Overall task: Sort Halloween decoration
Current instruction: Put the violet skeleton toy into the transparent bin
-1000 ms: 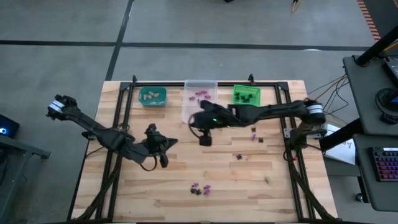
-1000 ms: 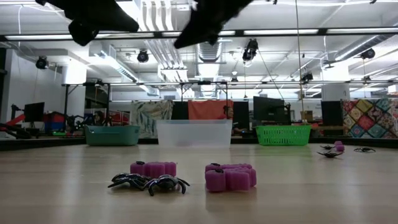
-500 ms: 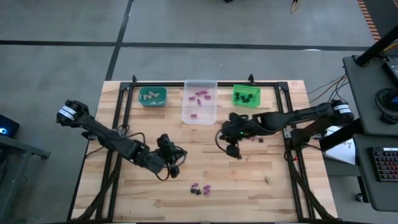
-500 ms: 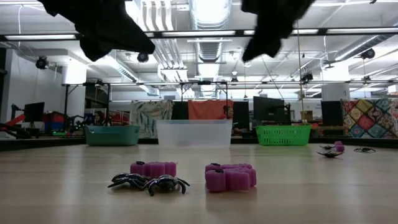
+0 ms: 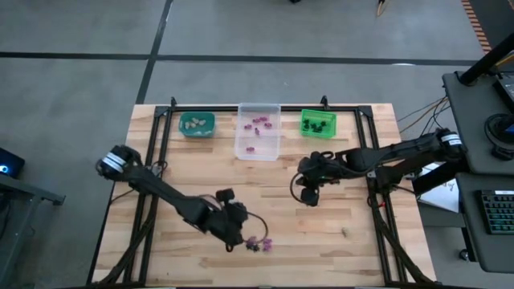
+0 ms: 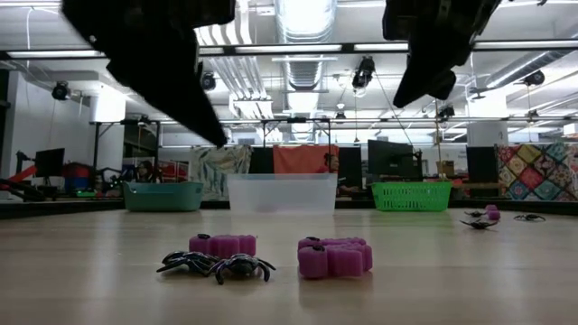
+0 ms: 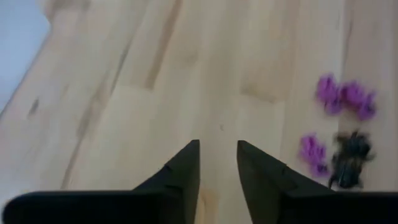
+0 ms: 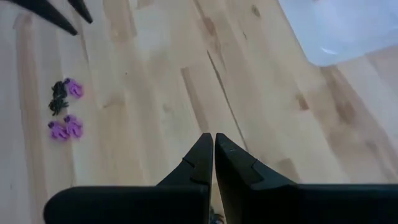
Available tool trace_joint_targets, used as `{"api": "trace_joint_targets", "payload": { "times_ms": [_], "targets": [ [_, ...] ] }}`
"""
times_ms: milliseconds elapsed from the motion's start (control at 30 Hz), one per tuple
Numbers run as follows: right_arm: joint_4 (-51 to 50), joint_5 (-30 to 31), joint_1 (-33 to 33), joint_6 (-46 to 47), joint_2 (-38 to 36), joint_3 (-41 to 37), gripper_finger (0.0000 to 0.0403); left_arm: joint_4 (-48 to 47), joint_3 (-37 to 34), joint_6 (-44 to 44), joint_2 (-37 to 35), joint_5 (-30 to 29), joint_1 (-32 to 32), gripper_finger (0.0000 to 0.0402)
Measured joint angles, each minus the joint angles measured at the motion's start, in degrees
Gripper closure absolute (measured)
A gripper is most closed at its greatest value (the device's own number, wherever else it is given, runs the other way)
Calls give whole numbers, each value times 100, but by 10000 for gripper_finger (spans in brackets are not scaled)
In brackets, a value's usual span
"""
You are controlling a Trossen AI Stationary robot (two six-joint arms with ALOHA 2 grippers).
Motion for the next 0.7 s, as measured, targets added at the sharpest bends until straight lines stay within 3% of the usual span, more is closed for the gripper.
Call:
{"api": "trace_joint_targets", "payload": {
  "times_ms": [167, 333, 700],
  "targets": [
    [42, -9, 507, 523, 4, 0, 394, -792, 772, 105, 690, -1, -273, 271],
    [61, 171, 1144, 931, 34, 0, 394, -759, 1189, 472, 1150, -152, -620, 253],
    [395, 1268, 2140, 1404, 87, 0, 394, -3, 985, 390, 1446, -334, -734, 251]
  ]
}}
